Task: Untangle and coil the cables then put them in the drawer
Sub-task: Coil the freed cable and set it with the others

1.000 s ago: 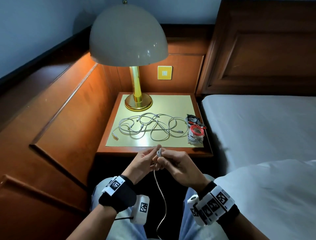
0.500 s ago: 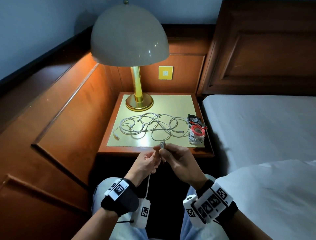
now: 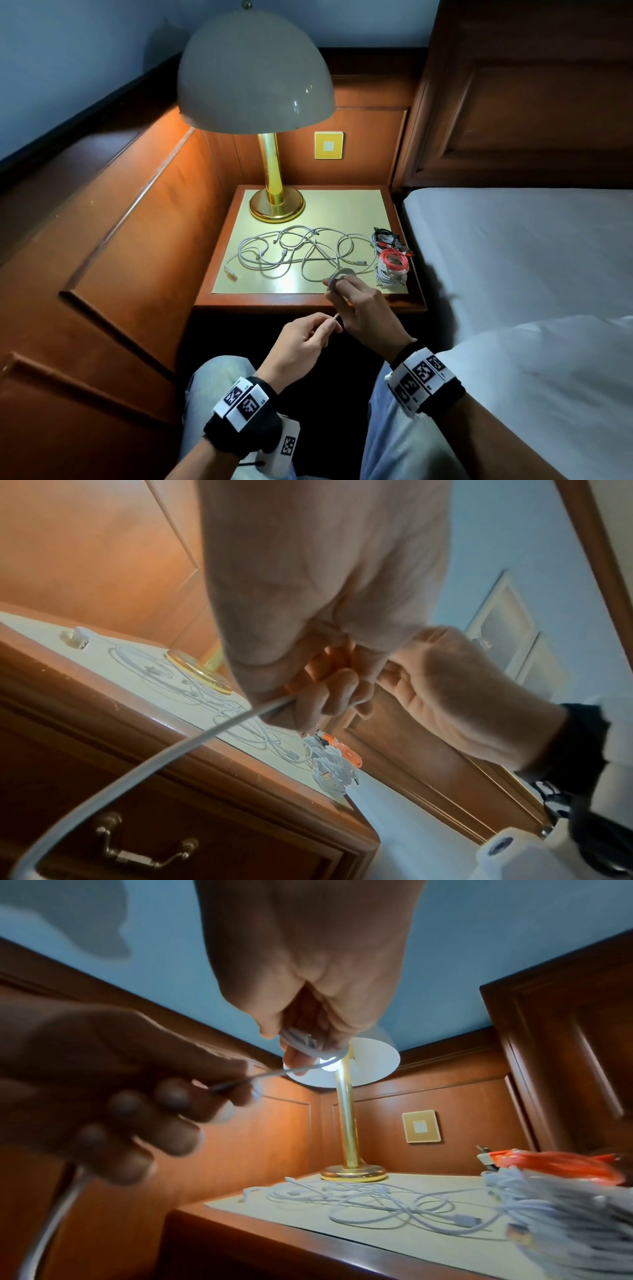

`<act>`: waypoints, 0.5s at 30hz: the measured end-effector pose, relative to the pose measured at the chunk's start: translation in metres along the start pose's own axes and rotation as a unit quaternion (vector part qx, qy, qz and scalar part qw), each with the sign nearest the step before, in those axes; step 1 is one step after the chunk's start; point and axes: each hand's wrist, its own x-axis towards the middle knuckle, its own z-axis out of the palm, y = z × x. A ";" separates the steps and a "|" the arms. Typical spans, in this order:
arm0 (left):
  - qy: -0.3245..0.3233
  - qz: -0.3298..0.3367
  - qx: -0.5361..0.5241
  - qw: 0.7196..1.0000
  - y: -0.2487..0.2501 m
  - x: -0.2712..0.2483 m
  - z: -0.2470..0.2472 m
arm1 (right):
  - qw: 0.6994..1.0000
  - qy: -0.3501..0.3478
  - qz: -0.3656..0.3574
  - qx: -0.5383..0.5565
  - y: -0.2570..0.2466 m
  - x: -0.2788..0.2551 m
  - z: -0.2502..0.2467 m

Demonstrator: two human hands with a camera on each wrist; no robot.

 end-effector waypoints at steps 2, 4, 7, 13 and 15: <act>0.036 0.019 0.041 0.998 0.004 0.000 -0.007 | 0.999 -0.038 -0.003 -0.020 0.011 -0.002 -0.001; 0.066 0.040 0.069 0.995 0.008 0.002 -0.015 | 0.997 -0.074 -0.008 -0.026 0.015 -0.008 -0.002; 0.082 0.066 0.101 0.989 0.013 0.004 -0.024 | 0.993 -0.121 0.008 0.005 0.013 -0.013 -0.004; 0.103 0.145 0.134 0.975 0.020 0.008 -0.032 | 0.992 -0.123 0.020 0.029 0.005 -0.017 -0.006; 0.109 0.170 0.142 0.969 0.021 0.010 -0.034 | 0.992 -0.115 0.019 0.047 0.003 -0.017 -0.007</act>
